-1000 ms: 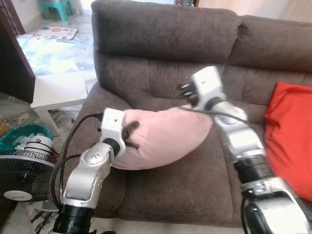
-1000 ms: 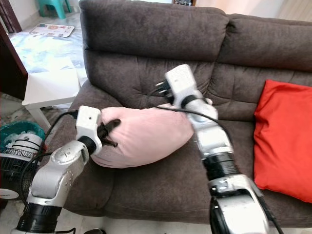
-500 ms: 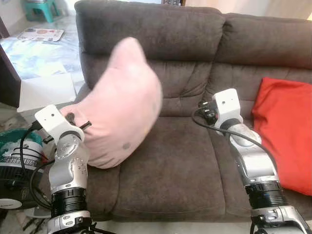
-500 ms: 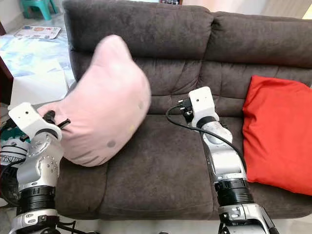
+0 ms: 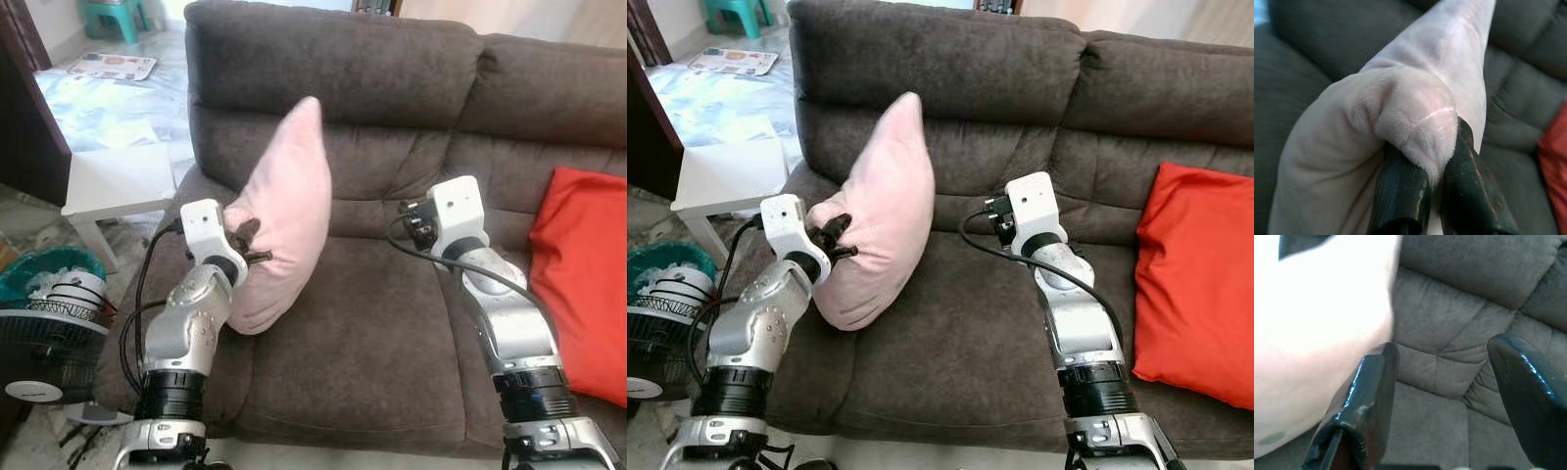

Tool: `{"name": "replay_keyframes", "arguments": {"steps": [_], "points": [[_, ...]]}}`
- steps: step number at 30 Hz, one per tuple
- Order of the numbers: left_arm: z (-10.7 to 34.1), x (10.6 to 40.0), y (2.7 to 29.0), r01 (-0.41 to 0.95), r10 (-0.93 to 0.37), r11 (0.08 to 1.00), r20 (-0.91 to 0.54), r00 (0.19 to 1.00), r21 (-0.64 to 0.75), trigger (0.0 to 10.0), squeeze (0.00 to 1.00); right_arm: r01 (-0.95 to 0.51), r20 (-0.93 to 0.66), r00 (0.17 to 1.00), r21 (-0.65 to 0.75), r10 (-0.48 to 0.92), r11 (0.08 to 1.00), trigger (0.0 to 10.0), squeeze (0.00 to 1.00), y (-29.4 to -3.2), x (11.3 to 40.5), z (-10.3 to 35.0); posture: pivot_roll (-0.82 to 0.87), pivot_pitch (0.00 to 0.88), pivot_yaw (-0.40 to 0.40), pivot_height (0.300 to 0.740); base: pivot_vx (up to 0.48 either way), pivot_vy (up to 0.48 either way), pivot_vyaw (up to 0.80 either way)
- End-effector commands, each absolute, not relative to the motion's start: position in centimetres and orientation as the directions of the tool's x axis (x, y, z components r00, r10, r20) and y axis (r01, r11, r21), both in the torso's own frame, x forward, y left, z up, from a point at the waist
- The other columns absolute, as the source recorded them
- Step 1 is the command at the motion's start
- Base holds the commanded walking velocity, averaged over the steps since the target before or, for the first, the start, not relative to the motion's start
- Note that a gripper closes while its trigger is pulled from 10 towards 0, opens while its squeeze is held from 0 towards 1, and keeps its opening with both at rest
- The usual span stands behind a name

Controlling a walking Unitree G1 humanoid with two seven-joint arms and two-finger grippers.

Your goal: Move the pillow to the sofa from floor

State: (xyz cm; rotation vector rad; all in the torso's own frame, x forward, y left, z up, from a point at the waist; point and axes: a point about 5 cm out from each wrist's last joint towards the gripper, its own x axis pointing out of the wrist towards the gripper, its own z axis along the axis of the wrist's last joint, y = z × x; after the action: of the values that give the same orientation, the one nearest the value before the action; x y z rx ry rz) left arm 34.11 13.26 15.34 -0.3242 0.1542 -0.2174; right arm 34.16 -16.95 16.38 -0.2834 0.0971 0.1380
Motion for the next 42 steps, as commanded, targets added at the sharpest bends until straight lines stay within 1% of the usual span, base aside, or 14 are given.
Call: {"name": "replay_keyframes", "arguments": {"steps": [1, 6, 9, 11, 18, 20, 21, 29, 34, 35, 36, 37, 38, 42], "points": [[16.2, 34.3, 12.2, 0.276, -0.321, 0.903, -0.093, 0.942, -0.328, 10.0, 0.0, -0.147, -0.112, 0.986, -0.264, 0.121, 0.953, 10.0, 0.0, -16.9, 33.9, 16.4, 0.11, 0.075, -0.11, 0.74, 0.0, 0.0, 0.0], [16.7, 34.6, 11.4, 0.345, -0.394, 0.878, -0.089, 0.915, -0.333, 10.0, 0.0, -0.149, -0.109, 0.986, -0.258, 0.125, 0.954, 10.0, 0.0, -16.6, 34.0, 16.5, 0.1, 0.073, -0.107, 0.74, 0.0, 0.0, 0.0], [17.1, 35.1, 11.5, 0.316, -0.358, 0.886, -0.069, 0.931, -0.338, 10.0, 0.0, -0.15, -0.109, 0.986, -0.258, 0.125, 0.955, 10.0, 0.0, -16.6, 33.9, 16.6, 0.1, 0.074, -0.108, 0.74, 0.0, 0.0, 0.0], [18.0, 36.1, 12.4, 0.194, -0.231, 0.888, -0.04, 0.972, -0.417, 10.0, 0.0, -0.151, -0.111, 0.986, -0.256, 0.126, 0.955, 10.0, 0.0, -16.6, 33.9, 16.5, 0.1, 0.075, -0.11, 0.74, 0.0, 0.0, 0.0], [20.2, 37.6, 15.0, 0.004, 0.023, 0.823, 0.04, 0.999, -0.567, 10.0, 0.0, -0.158, -0.115, 0.985, -0.252, 0.132, 0.955, 10.0, 0.0, -16.3, 33.9, 16.5, 0.11, 0.075, -0.113, 0.74, 0.0, 0.0, 0.0], [20.2, 37.8, 16.4, -0.095, 0.138, 0.767, 0.019, 0.99, -0.634, 10.0, 0.0, -0.158, -0.113, 0.985, -0.251, 0.133, 0.955, 10.0, 0.0, -16.2, 34.0, 16.5, 0.1, 0.074, -0.112, 0.74, 0.0, 0.0, 0.0], [19.7, 37.8, 17.3, -0.165, 0.209, 0.71, -0.02, 0.978, -0.685, 10.0, 0.0, -0.158, -0.113, 0.985, -0.251, 0.134, 0.955, 10.0, 0.0, -16.2, 34.0, 16.5, 0.1, 0.074, -0.11, 0.74, 0.0, 0.0, 0.0], [16.8, 36.6, 18.8, -0.327, 0.327, 0.648, -0.136, 0.935, -0.688, 10.0, 0.0, -0.165, -0.118, 0.983, -0.244, 0.14, 0.956, 10.0, 0.0, -15.9, 33.8, 16.3, 0.11, 0.074, -0.109, 0.74, 0.0, 0.0, 0.0], [14.0, 35.2, 18.1, -0.35, 0.27, 0.637, -0.226, 0.936, -0.687, 10.0, 0.0, -0.169, -0.118, 0.983, -0.239, 0.144, 0.956, 10.0, 0.0, -15.8, 33.7, 16.3, 0.11, 0.069, -0.107, 0.74, 0.0, 0.0, 0.0], [13.3, 35.0, 15.7, -0.186, 0.051, 0.748, -0.225, 0.973, -0.637, 10.0, 0.0, -0.167, -0.119, 0.983, -0.239, 0.142, 0.956, 10.0, 0.0, -15.8, 33.7, 16.3, 0.11, 0.069, -0.109, 0.74, 0.0, 0.0, 0.0], [13.3, 35.0, 15.7, -0.186, 0.051, 0.748, -0.225, 0.973, -0.637, 10.0, 0.0, -0.167, -0.119, 0.983, -0.239, 0.142, 0.956, 10.0, 0.0, -15.8, 33.7, 16.3, 0.11, 0.069, -0.109, 0.74, 0.0, 0.0, 0.0], [12.7, 33.8, 12.8, 0.056, -0.195, 0.842, -0.205, 0.959, -0.537, 10.0, 0.0, -0.167, -0.119, 0.983, -0.24, 0.141, 0.956, 10.0, 0.0, -15.8, 33.7, 16.2, 0.11, 0.069, -0.11, 0.74, 0.0, 0.0, 0.0], [12.5, 33.3, 12.0, 0.116, -0.252, 0.851, -0.205, 0.946, -0.512, 10.0, 0.0, -0.167, -0.12, 0.983, -0.241, 0.142, 0.956, 10.0, 0.0, -15.8, 33.7, 16.2, 0.11, 0.069, -0.11, 0.74, 0.0, 0.0, 0.0], [11.9, 32.9, 12.6, 0.032, -0.156, 0.86, -0.203, 0.967, -0.509, 10.0, 0.0, -0.171, -0.119, 0.982, -0.241, 0.146, 0.955, 10.0, 0.0, -15.6, 33.7, 16.2, 0.11, 0.066, -0.111, 0.74, 0.0, 0.0, 0.0]]}}
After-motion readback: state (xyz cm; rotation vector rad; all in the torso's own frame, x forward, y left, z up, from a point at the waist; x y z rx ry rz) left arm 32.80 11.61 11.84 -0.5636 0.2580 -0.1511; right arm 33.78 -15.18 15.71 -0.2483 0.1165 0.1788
